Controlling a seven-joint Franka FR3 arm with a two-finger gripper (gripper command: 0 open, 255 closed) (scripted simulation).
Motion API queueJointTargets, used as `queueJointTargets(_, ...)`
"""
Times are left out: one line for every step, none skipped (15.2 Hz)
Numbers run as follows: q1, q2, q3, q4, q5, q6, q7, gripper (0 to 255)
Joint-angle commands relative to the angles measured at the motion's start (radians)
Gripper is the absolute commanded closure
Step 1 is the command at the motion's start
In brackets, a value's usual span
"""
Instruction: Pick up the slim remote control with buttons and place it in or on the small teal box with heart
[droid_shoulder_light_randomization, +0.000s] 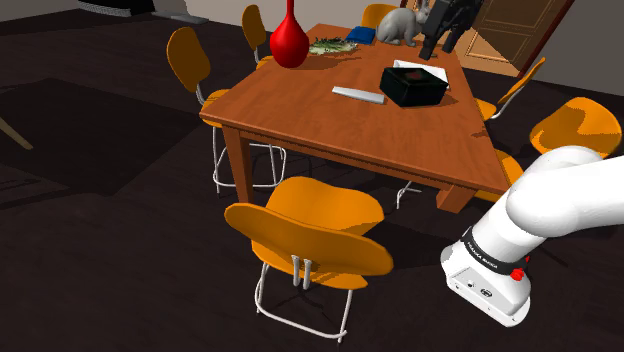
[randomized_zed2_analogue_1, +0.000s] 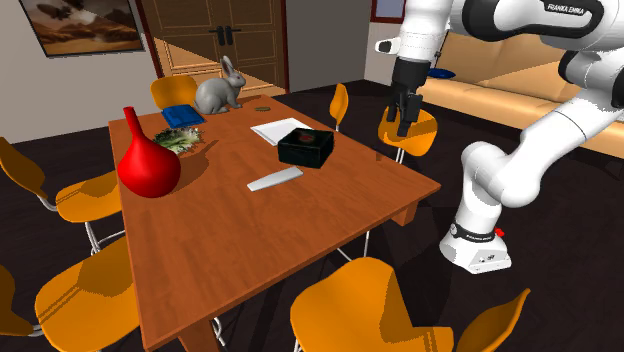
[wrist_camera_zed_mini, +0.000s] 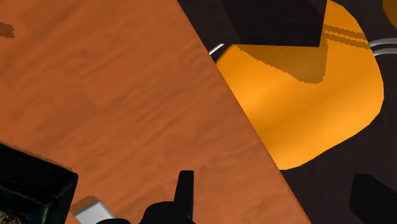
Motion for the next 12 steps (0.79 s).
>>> queueJointTargets(0.0,0.0,0.0,0.0,0.0,0.0,0.0,0)
queueJointTargets(0.0,0.02,-0.016,-0.006,-0.01,0.023,-0.029,0)
queueJointTargets(0.0,0.041,-0.033,-0.01,-0.02,0.046,-0.057,0)
queueJointTargets(0.0,0.063,-0.049,-0.013,-0.03,0.069,-0.086,0)
queueJointTargets(0.0,0.087,-0.064,-0.015,-0.039,0.092,-0.114,0)
queueJointTargets(0.0,0.112,-0.08,-0.015,-0.047,0.115,-0.141,0)
queueJointTargets(0.0,0.138,-0.095,-0.013,-0.054,0.137,-0.169,0)
queueJointTargets(0.0,0.165,-0.11,-0.01,-0.061,0.159,-0.197,0)
queueJointTargets(0.0,0.194,-0.125,-0.005,-0.067,0.181,-0.224,0)
queueJointTargets(0.001,0.224,-0.14,0.001,-0.072,0.203,-0.251,0)
queueJointTargets(0.002,0.254,-0.153,0.009,-0.076,0.224,-0.279,0)
queueJointTargets(0.003,0.286,-0.167,0.019,-0.08,0.244,-0.306,0)
